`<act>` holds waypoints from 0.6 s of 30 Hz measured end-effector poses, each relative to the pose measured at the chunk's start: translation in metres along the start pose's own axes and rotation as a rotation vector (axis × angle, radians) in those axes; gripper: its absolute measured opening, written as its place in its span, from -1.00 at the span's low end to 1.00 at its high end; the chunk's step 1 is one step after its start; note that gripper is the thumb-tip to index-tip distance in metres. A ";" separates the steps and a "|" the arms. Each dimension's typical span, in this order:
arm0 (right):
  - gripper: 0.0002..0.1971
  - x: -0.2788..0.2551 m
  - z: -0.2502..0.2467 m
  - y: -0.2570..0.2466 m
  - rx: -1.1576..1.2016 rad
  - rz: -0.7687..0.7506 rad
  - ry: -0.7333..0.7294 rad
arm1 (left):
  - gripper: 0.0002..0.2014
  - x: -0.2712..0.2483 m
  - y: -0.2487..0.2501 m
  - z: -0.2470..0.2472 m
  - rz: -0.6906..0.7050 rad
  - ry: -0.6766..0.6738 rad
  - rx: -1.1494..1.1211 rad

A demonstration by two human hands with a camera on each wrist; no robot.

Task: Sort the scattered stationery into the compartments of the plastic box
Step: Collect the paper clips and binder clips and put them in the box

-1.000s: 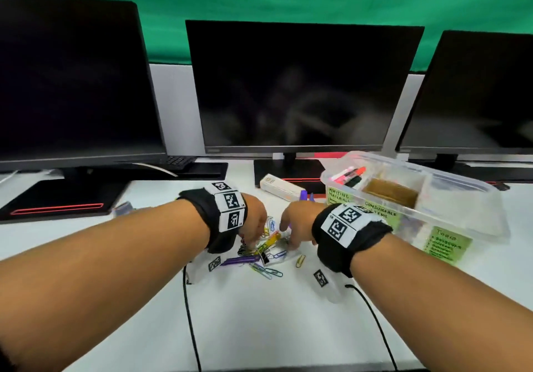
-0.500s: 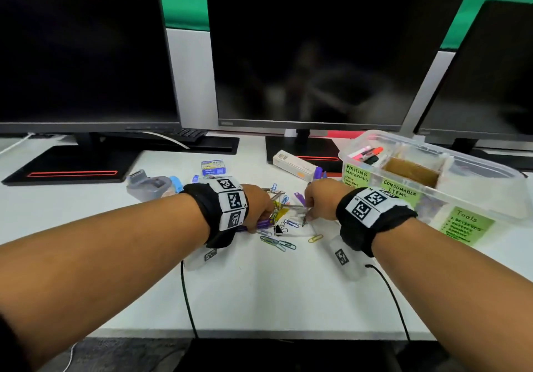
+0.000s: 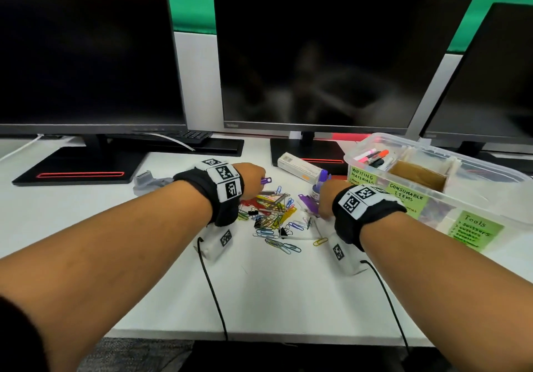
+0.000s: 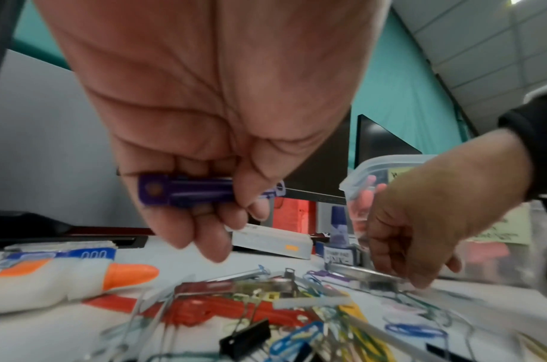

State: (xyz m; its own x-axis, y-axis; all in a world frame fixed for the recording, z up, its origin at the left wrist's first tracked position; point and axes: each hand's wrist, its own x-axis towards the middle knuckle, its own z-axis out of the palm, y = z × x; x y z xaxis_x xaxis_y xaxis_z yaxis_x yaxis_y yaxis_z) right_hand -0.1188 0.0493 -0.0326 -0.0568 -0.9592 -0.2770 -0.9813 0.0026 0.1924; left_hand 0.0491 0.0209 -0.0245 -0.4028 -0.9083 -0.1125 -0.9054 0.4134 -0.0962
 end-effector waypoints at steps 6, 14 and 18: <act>-0.45 0.013 -0.003 -0.017 0.026 -0.029 -0.025 | -0.70 0.012 -0.004 0.010 -0.035 -0.051 -0.029; -0.56 0.018 -0.001 -0.023 0.016 -0.039 -0.033 | -0.49 0.034 0.019 0.025 0.001 -0.158 0.031; -0.53 0.024 0.002 -0.021 0.008 -0.035 -0.070 | -0.62 0.032 0.026 0.024 -0.012 -0.154 0.094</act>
State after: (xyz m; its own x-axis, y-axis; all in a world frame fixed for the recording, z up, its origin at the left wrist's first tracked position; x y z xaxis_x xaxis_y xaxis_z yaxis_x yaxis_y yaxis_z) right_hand -0.1004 0.0270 -0.0450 -0.0351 -0.9366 -0.3485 -0.9843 -0.0280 0.1743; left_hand 0.0154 0.0041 -0.0545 -0.3600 -0.8960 -0.2598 -0.8908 0.4129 -0.1899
